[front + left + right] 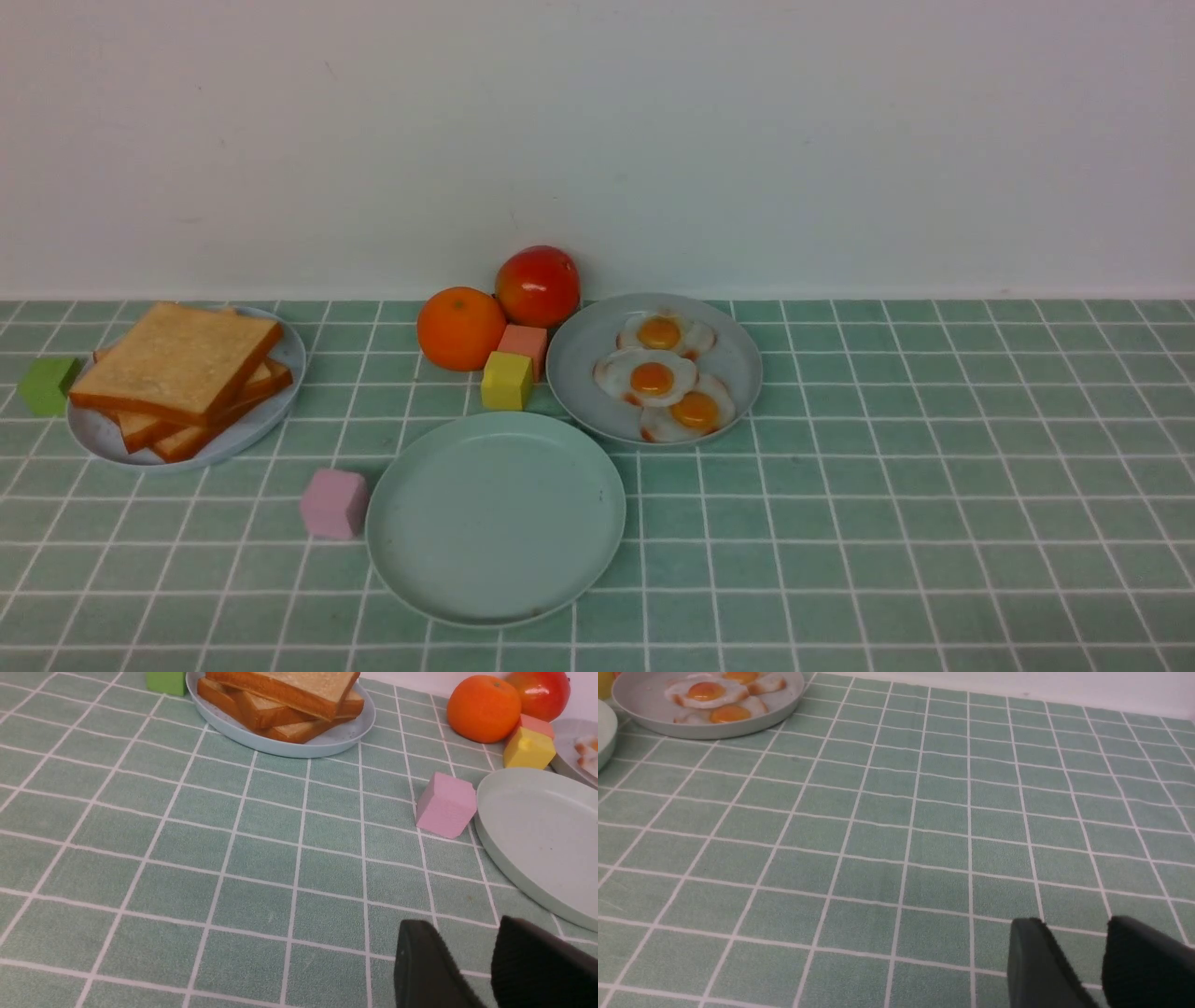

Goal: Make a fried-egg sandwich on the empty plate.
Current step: Use the left arm to grab a slice of bread

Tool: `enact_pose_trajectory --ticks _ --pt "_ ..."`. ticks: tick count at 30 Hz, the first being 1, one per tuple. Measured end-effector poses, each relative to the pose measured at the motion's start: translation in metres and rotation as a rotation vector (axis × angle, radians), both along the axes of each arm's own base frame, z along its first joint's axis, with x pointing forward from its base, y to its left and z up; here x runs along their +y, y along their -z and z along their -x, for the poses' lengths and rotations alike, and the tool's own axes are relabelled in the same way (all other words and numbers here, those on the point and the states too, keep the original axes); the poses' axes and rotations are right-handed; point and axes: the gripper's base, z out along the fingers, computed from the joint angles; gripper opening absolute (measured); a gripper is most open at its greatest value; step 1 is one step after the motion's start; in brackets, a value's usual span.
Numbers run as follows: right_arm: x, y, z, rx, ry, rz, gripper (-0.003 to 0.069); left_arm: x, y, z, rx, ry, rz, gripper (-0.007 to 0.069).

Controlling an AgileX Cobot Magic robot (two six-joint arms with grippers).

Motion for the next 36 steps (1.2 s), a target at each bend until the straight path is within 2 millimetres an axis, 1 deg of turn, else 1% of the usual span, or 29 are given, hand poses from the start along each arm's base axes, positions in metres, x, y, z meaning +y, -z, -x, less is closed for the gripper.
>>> enact_pose_trajectory --ticks 4,7,10,11,13,15,18,20,23,25,27,28,29,30,31,32,33,36 --pt "0.0 0.0 0.0 0.0 0.0 0.0 0.0239 0.0 -0.003 -0.001 -0.029 -0.002 0.01 0.0237" --pt "0.0 0.0 0.0 0.0 0.0 0.0 0.0239 -0.001 -0.007 -0.002 -0.082 -0.01 0.085 0.0237" --pt "0.0 0.0 0.0 0.0 0.0 0.0 0.0239 -0.003 -0.016 -0.003 -0.174 -0.04 0.333 0.0237" --pt "0.0 0.0 0.0 0.0 0.0 0.0 0.0239 -0.003 -0.018 -0.004 -0.186 -0.044 0.367 0.0237" --pt "0.0 0.0 0.0 0.0 0.0 0.0 0.0239 -0.002 -0.026 -0.004 -0.266 -0.069 0.546 0.0237" --pt "0.0 0.0 0.0 0.0 0.0 0.0 0.0239 0.0 -0.031 -0.004 -0.331 -0.083 0.627 0.0237" --pt "0.0 0.0 0.0 0.0 0.0 0.0 0.0239 0.001 -0.035 -0.004 -0.368 -0.09 0.658 0.0237" --pt "0.0 0.0 0.0 0.0 0.0 0.0 0.0239 0.0 -0.039 -0.003 -0.358 -0.08 0.66 0.022" --pt "0.0 0.0 0.0 -0.002 0.0 0.0 0.0239 -0.002 -0.055 0.0 -0.36 -0.049 0.61 0.0162" --pt "0.0 -0.001 0.0 -0.013 0.001 -0.016 0.0239 -0.004 -0.071 0.002 -0.349 -0.027 0.552 0.0097" --pt "0.002 -0.003 -0.001 -0.043 0.009 -0.115 0.0239 -0.006 -0.088 0.0 -0.277 -0.004 0.473 0.0021" --pt "0.003 -0.003 -0.002 -0.05 0.013 -0.148 0.0239 -0.006 -0.091 0.0 -0.277 -0.005 0.471 0.0014" --pt "0.004 -0.006 -0.002 -0.076 0.021 -0.242 0.0239 -0.008 -0.101 -0.005 -0.213 0.011 0.411 -0.0013" --pt "0.005 -0.009 -0.003 -0.104 0.029 -0.331 0.0239 -0.009 -0.104 -0.01 -0.15 0.02 0.376 -0.0013" --pt "0.005 -0.014 -0.004 -0.145 0.037 -0.41 0.0239 -0.011 -0.114 -0.016 -0.087 0.039 0.322 -0.0013" --pt "0.005 -0.015 -0.004 -0.159 0.038 -0.431 0.0239 -0.011 -0.115 -0.018 -0.074 0.043 0.314 -0.0013" --pt "0.005 -0.019 -0.004 -0.197 0.047 -0.52 0.0239 -0.013 -0.121 -0.029 0.024 0.069 0.25 -0.0013" --pt "0.004 -0.025 -0.004 -0.248 0.057 -0.615 0.0239 -0.015 -0.127 -0.05 0.172 0.11 0.175 -0.0013"
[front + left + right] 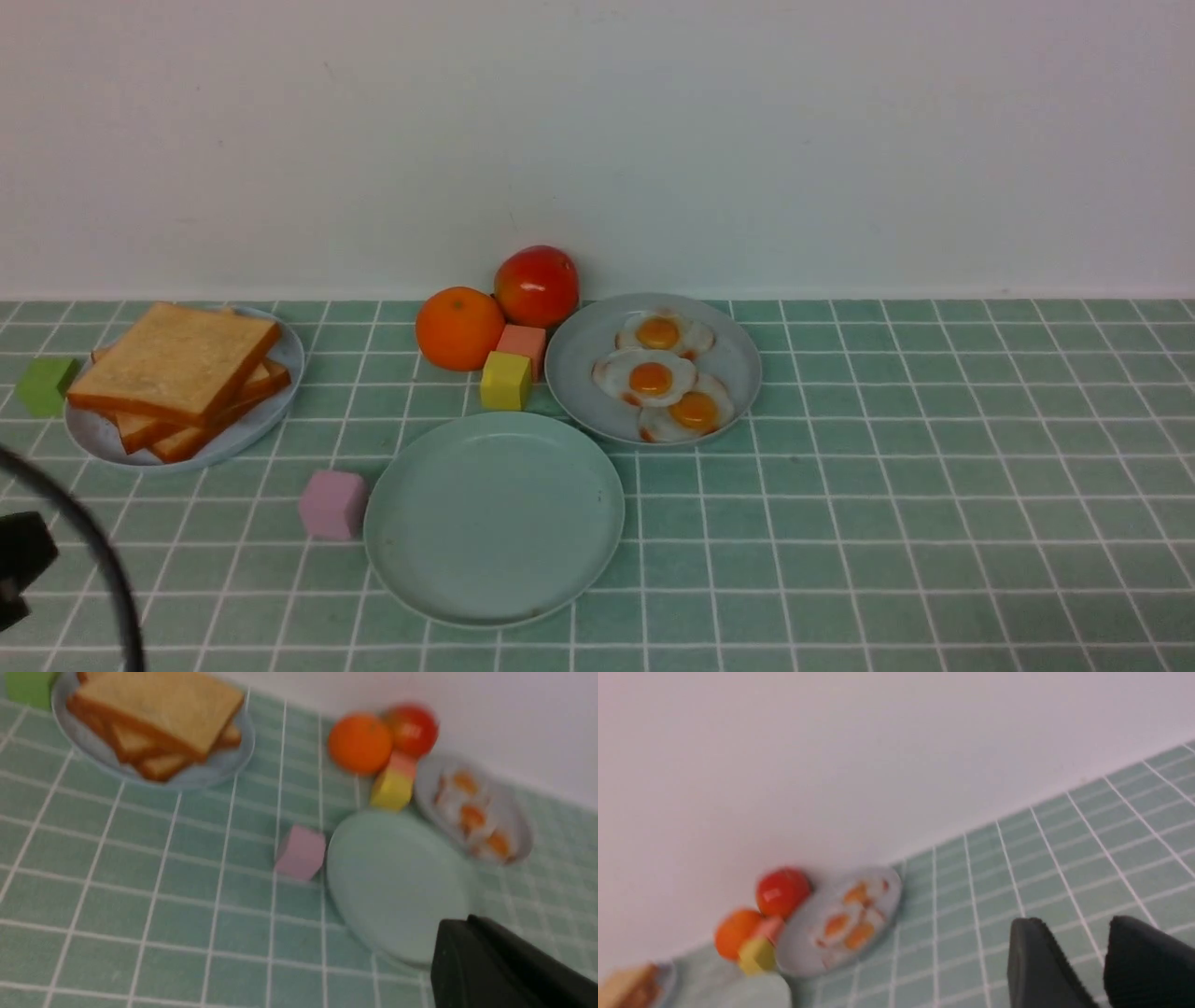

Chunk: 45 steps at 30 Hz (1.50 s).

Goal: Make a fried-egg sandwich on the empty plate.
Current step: Use the left arm to grab a slice of bread

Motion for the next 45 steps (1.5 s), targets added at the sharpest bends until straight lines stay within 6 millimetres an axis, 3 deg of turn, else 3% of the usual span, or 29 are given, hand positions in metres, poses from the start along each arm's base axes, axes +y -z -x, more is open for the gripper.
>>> enact_pose_trajectory --ticks 5,8,9,10,13,14,15,20,27,32,34,42,45 --pt "0.006 -0.015 0.004 0.088 -0.064 -0.061 0.0221 -0.006 -0.002 -0.031 0.104 0.103 -0.12 -0.0013" --pt "0.013 -0.064 0.007 0.192 -0.159 0.066 0.0139 -0.011 -0.003 -0.055 0.199 0.16 -0.176 -0.0013" --pt "0.015 -0.073 0.008 0.228 -0.188 0.116 0.012 -0.011 -0.001 -0.063 0.234 0.169 -0.183 -0.0013" --pt "0.018 -0.096 0.005 0.27 -0.234 0.195 0.0085 -0.012 0.0 -0.076 0.285 0.181 -0.2 -0.0013" --pt "0.024 -0.135 -0.003 0.4 -0.359 0.355 0.0008 -0.012 0.006 -0.111 0.375 0.197 -0.26 -0.0013" --pt "0.025 -0.133 -0.004 0.422 -0.37 0.361 0.0008 -0.012 0.005 -0.114 0.373 0.197 -0.27 -0.0013" --pt "0.026 -0.145 -0.006 0.444 -0.399 0.387 0.0 -0.011 0.006 -0.123 0.389 0.201 -0.291 -0.0013" --pt "0.039 -0.186 -0.027 0.52 -0.578 0.475 0.0002 -0.008 0.014 -0.187 0.425 0.213 -0.437 -0.0013" --pt "0.054 -0.196 -0.033 0.487 -0.716 0.535 0.0004 0.01 0.032 -0.269 0.497 0.188 -0.513 -0.0013" --pt "0.055 -0.198 -0.032 0.48 -0.723 0.538 0.0005 0.022 0.043 -0.298 0.518 0.184 -0.493 0.0003" --pt "0.055 -0.198 -0.032 0.478 -0.723 0.539 0.0006 0.022 0.052 -0.307 0.515 0.21 -0.512 0.0058" --pt "0.055 -0.2 -0.033 0.456 -0.711 0.534 0.0008 0.023 0.09 -0.329 0.482 0.241 -0.576 0.0394" --pt "0.055 -0.2 -0.033 0.456 -0.711 0.534 0.0011 0.024 0.104 -0.333 0.494 0.25 -0.595 0.0424"
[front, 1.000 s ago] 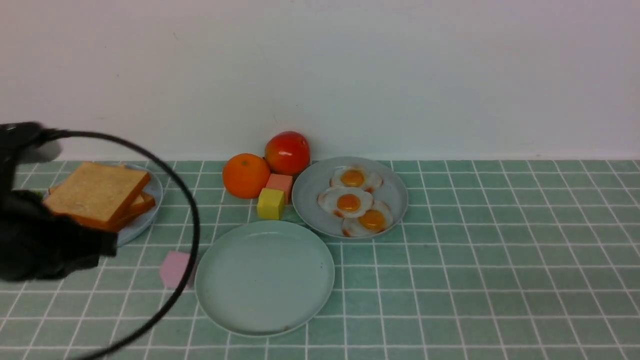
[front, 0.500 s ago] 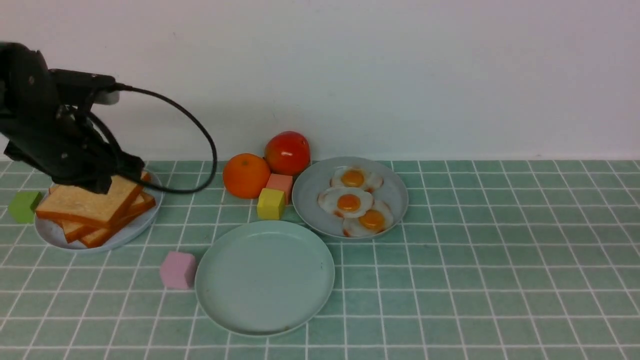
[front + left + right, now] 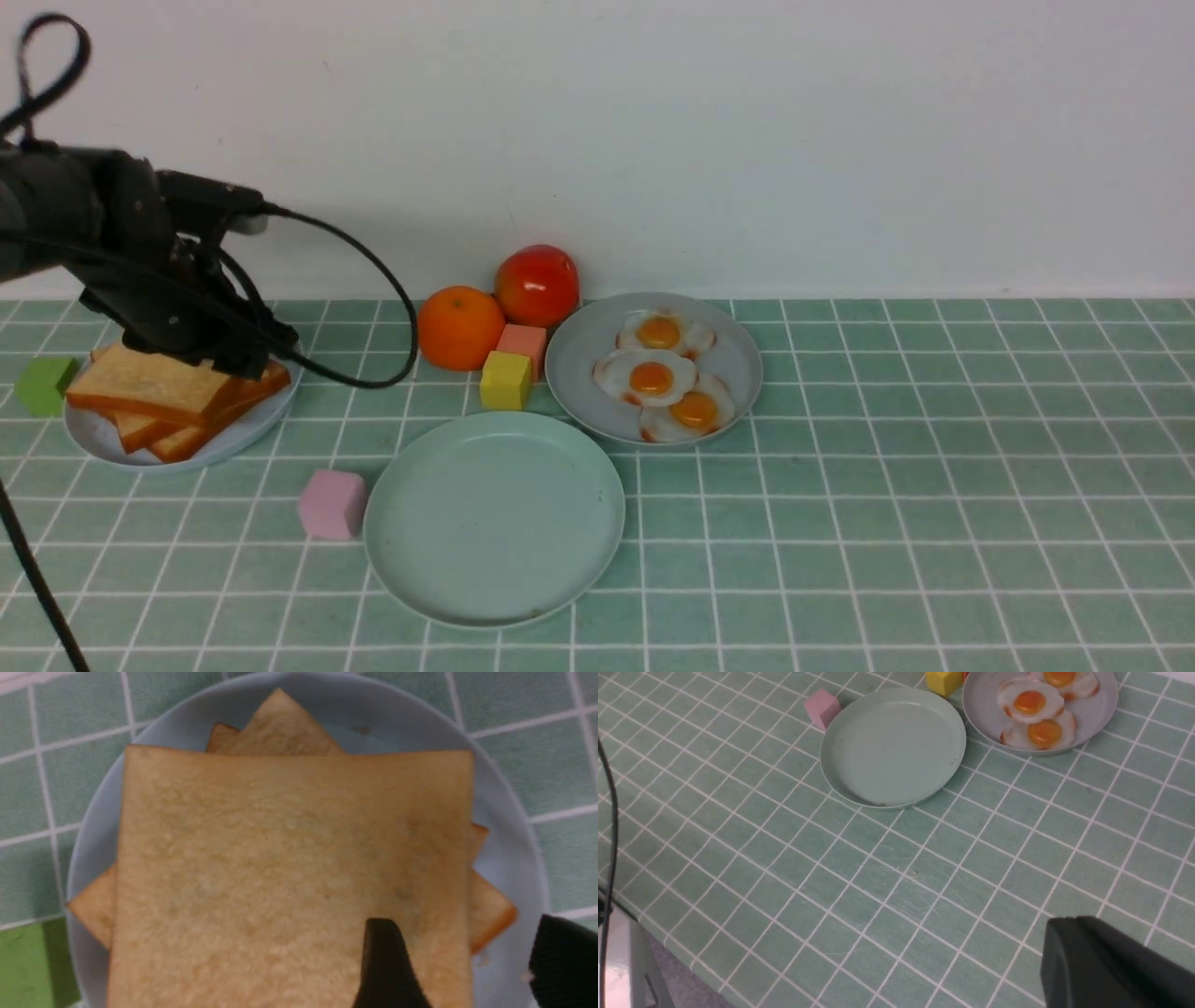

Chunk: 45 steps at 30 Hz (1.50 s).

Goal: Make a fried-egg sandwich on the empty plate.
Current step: Use the left arm to grab a slice of bread, then use the left arm to put a slice of bread into the empty plate in the middle

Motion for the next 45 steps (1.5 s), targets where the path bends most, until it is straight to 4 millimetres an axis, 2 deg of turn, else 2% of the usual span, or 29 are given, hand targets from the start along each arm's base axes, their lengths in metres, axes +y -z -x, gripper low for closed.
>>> enact_pose_trajectory --ticks 2,6,7,11,16,19,20,21,23,26,27,28,29,30,31,33,34,38,45 --pt "0.0 0.0 0.0 0.0 0.0 0.0 0.0013 0.001 0.008 -0.003 0.009 0.007 -0.011 0.0419" --pt "0.0 0.0 0.0 0.001 -0.003 -0.006 0.0014 0.001 0.009 -0.004 0.011 0.012 -0.021 0.0329" --pt "0.001 0.0 0.0 0.002 -0.003 -0.008 0.0014 0.002 0.009 -0.004 0.013 0.014 -0.027 0.0236" --pt "0.001 0.0 0.001 0.005 -0.006 -0.012 0.0014 0.002 0.008 -0.004 0.023 0.011 -0.027 0.0036" --pt "0.001 0.0 0.001 0.006 -0.007 -0.013 0.0014 0.002 -0.007 0.003 0.028 0.006 -0.028 0.0013" --pt "0.001 0.0 0.001 0.006 -0.007 -0.013 0.0014 -0.003 -0.034 0.016 0.026 -0.002 -0.023 0.0013" --pt "0.001 0.0 0.001 0.006 -0.007 -0.013 0.0014 -0.003 -0.036 0.018 0.03 -0.005 -0.021 0.0013" --pt "0.001 0.0 0.001 0.005 -0.008 -0.012 0.0014 -0.012 -0.058 0.027 0.005 0.0 -0.012 0.0013" --pt "0.001 0.0 0.001 -0.001 -0.015 -0.005 0.0014 -0.038 -0.079 0.045 -0.026 0.057 -0.005 0.0013" --pt "0.001 0.0 0.001 -0.006 -0.021 0.001 0.0015 -0.086 -0.092 0.074 -0.043 0.189 0.003 0.0013" --pt "0.001 0.0 0.001 -0.007 -0.021 0.002 0.0016 -0.098 -0.092 0.081 -0.039 0.223 0.007 0.0013" --pt "0.001 -0.001 0.001 -0.009 -0.021 0.003 0.0018 -0.129 -0.088 0.099 -0.019 0.313 0.015 0.0013" --pt "0.001 -0.001 0.001 -0.008 -0.021 0.003 0.0018 -0.133 -0.086 0.101 -0.014 0.324 0.016 0.0013" --pt "0.001 -0.001 0.001 -0.009 -0.022 0.003 0.0019 -0.159 -0.079 0.115 0.013 0.405 0.016 0.0013" --pt "0.001 -0.001 0.001 -0.009 -0.022 0.003 0.002 -0.176 -0.072 0.124 0.034 0.452 0.013 0.0013" --pt "0.001 -0.001 0.001 -0.009 -0.022 0.003 0.0021 -0.187 -0.066 0.128 0.049 0.479 0.009 0.0013" --pt "0.001 -0.001 0.001 -0.009 -0.022 0.003 0.0022 -0.203 -0.058 0.132 0.052 0.513 -0.005 0.0013" --pt "0.001 -0.001 0.001 -0.009 -0.022 0.003 0.0022 -0.219 -0.037 0.129 0.043 0.534 -0.042 0.0013" --pt "0.001 0.0 0.001 -0.008 -0.022 0.004 0.0033 -0.224 -0.011 0.121 0.085 0.509 -0.057 0.0013"
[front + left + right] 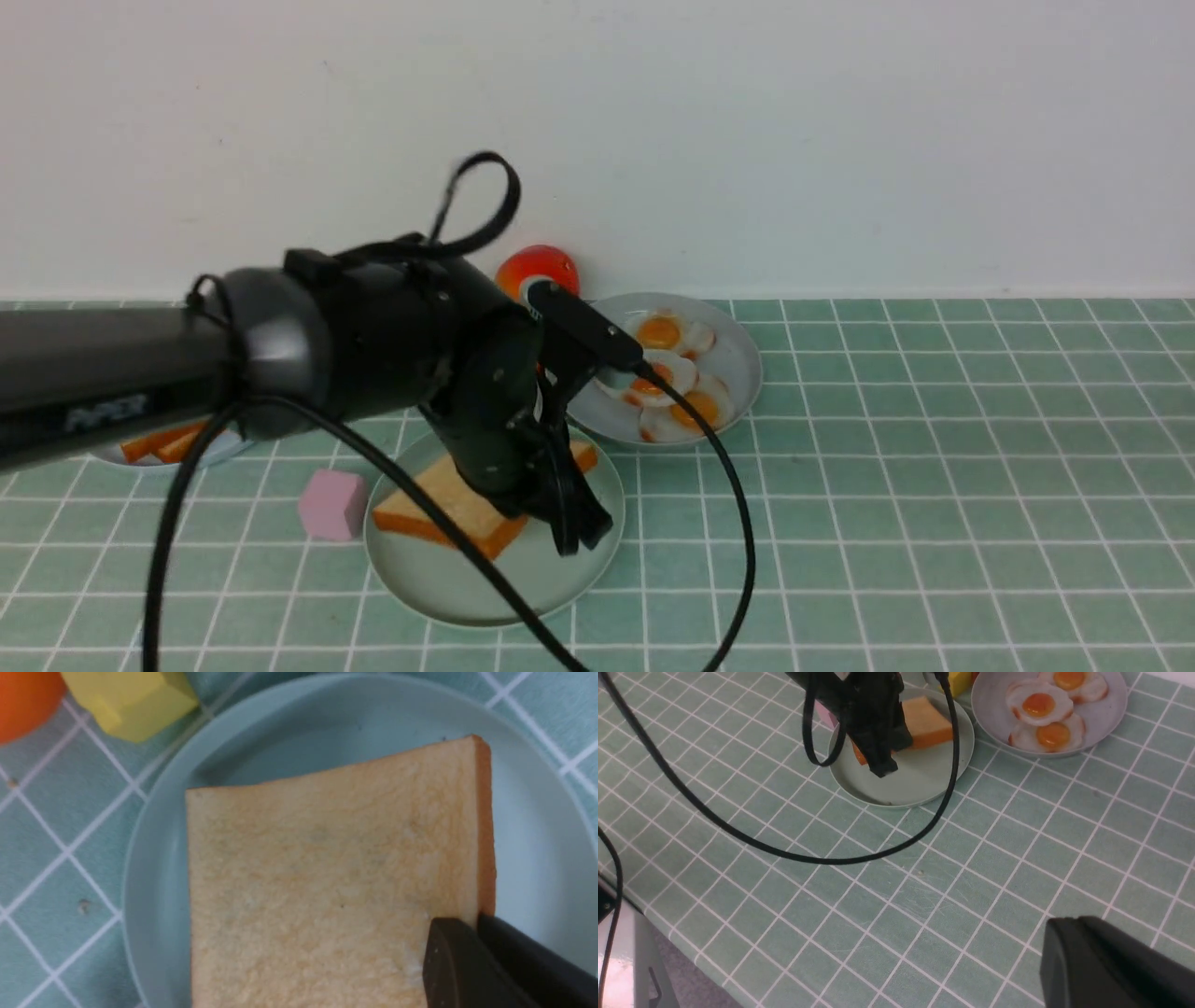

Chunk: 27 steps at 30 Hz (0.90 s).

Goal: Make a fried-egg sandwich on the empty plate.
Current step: Use the left arm to put a slice of bread into the empty plate in the middle, then use the right arm to grab a fried egg

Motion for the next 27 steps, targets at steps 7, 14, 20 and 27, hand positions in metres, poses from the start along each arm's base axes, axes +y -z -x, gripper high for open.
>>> enact_pose_trajectory --ticks 7,14,20,27 --pt "0.0 0.0 0.0 -0.001 0.001 0.002 0.0059 -0.002 0.01 -0.002 0.017 0.003 -0.013 0.0059" --pt "-0.002 0.001 -0.006 -0.004 0.044 0.009 0.024 -0.003 0.009 0.0 0.036 -0.02 0.02 0.0359" --pt "0.013 0.019 -0.051 0.141 0.08 0.011 0.0337 -0.006 -0.061 0.025 -0.048 -0.034 0.179 0.036" --pt "0.036 0.061 -0.127 0.257 0.144 0.025 0.0304 0.041 -0.169 0.093 -0.288 -0.06 0.468 -0.0013"
